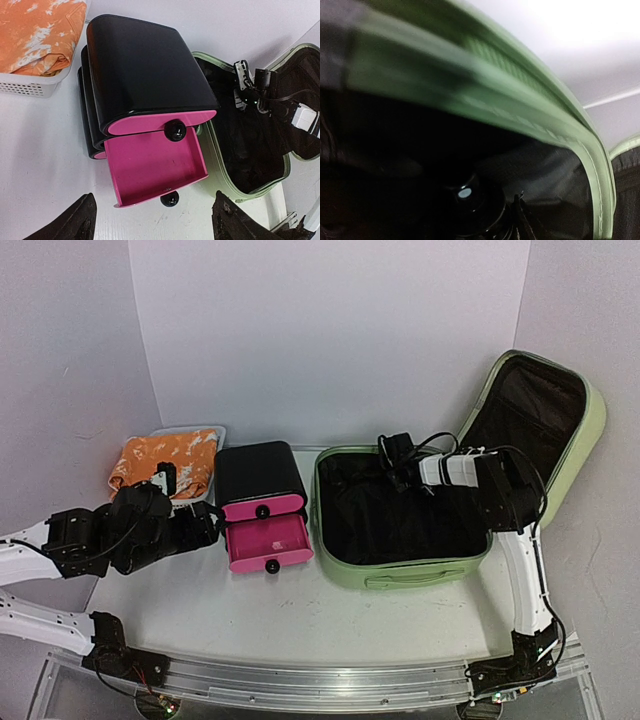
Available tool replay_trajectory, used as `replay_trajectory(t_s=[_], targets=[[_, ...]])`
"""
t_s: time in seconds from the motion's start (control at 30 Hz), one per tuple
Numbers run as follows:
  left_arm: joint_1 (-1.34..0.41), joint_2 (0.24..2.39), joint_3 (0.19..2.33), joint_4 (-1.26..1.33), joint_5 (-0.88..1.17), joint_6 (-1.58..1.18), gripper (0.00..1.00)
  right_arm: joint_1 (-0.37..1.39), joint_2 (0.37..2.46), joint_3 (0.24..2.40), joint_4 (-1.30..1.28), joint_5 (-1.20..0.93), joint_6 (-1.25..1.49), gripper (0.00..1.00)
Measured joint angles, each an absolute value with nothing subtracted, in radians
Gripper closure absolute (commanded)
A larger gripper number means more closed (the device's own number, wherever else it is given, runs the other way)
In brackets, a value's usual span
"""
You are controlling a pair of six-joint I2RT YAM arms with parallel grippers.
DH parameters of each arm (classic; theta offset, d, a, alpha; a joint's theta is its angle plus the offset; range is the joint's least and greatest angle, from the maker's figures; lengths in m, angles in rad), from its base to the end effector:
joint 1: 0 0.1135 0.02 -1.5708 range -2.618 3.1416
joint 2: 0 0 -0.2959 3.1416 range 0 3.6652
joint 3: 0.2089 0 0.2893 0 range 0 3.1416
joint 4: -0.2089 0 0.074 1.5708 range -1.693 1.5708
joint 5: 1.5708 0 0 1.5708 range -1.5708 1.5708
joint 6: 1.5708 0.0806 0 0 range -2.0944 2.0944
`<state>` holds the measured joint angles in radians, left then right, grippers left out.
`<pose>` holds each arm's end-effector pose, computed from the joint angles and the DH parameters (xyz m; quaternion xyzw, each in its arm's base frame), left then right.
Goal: Open, take out, and arrange the luggage
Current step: Pick up the makeup from the center of the board, then pass from the right arm to the left
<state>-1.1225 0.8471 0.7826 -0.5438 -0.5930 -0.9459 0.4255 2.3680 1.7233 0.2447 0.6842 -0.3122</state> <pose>0.1385 -0.1841 0.2964 -0.0600 0.8564 -0.2481 0.4489 0.5854 0.2094 0.1450 -0.1102 0.7992 -0.2497 0.5355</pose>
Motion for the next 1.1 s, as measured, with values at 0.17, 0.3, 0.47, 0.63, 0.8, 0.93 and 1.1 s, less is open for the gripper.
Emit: replay_trajectory(t_s=[0.17,0.3,0.47,0.63,0.8,0.93,1.1], targets=[[-1.113,0.895,0.834,-0.559,-0.568,-0.864,0.13,0.42,2.234,1.603,0.23,0.665,-0.271,0.7],[-1.106,0.942,0.895,-0.54,-0.517,-0.766,0.12,0.419,2.097,1.553,0.208,0.625,-0.222,0.7],[-1.099,1.034,0.97,-0.449,-0.388,-0.637,0.09,0.414,1.885,1.514,0.168,0.45,-0.105,0.7],[-1.098,1.155,1.024,-0.328,-0.232,-0.545,0.07,0.41,1.673,1.473,0.152,0.056,0.063,0.68],[-1.098,1.244,1.083,-0.262,-0.118,-0.476,0.05,0.412,1.571,1.436,0.245,-0.393,0.254,0.68],[-1.098,1.296,1.154,-0.209,-0.038,-0.441,0.01,0.436,1.563,1.358,0.386,-0.664,0.411,0.68],[-1.098,1.341,1.222,-0.158,0.032,-0.434,0.01,0.509,1.563,1.285,0.429,-0.794,0.5,0.68]])
